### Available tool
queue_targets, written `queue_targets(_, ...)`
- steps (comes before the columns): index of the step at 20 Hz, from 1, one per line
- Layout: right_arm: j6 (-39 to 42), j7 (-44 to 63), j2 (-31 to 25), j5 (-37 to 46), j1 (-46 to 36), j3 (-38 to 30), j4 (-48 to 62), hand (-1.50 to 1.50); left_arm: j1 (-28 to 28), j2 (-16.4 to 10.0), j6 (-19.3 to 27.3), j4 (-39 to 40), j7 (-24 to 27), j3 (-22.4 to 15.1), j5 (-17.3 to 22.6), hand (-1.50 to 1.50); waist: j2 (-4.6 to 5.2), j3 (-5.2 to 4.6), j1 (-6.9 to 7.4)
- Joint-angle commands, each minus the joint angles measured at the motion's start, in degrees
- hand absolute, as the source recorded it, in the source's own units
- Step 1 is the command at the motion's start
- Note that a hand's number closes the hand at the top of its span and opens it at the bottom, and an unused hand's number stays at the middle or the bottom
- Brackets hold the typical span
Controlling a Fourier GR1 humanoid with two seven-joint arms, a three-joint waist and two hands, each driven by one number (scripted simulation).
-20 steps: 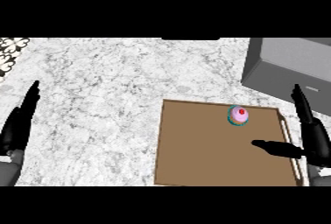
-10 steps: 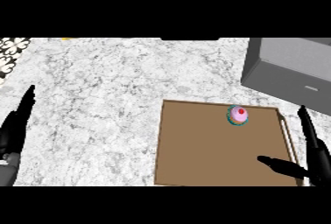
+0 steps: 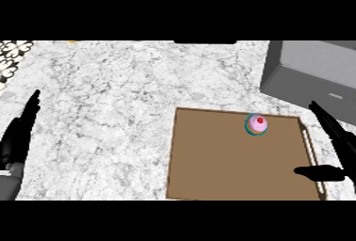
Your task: Pick the cupcake from the tray and place it in the cardboard box
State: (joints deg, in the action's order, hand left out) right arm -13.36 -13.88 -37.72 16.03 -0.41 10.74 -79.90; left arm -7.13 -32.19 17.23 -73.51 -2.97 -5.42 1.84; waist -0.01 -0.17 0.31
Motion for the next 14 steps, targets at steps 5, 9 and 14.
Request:
queue_targets(5, 14.1, 25.5, 0.0, 7.2, -12.0, 8.4, -3.7, -1.50, 0.9, 0.4, -1.1, -1.1, 0.4, 0.8, -0.6, 0.00, 0.07, 0.10, 0.72)
queue_targets(9, 18.8, 26.2, 1.3, 7.8, -12.0, 7.2, -1.6, -1.50, 0.8, 0.6, -2.8, -2.6, -2.0, 2.6, -0.6, 0.00, 0.01, 0.17, 0.07)
queue_targets(14, 21.0, 28.2, 5.3, 13.3, -14.0, 5.5, -0.7, -1.50, 1.9, 1.0, -5.2, -2.4, 0.0, 5.4, -2.8, 0.00, -0.02, 0.17, -0.15)
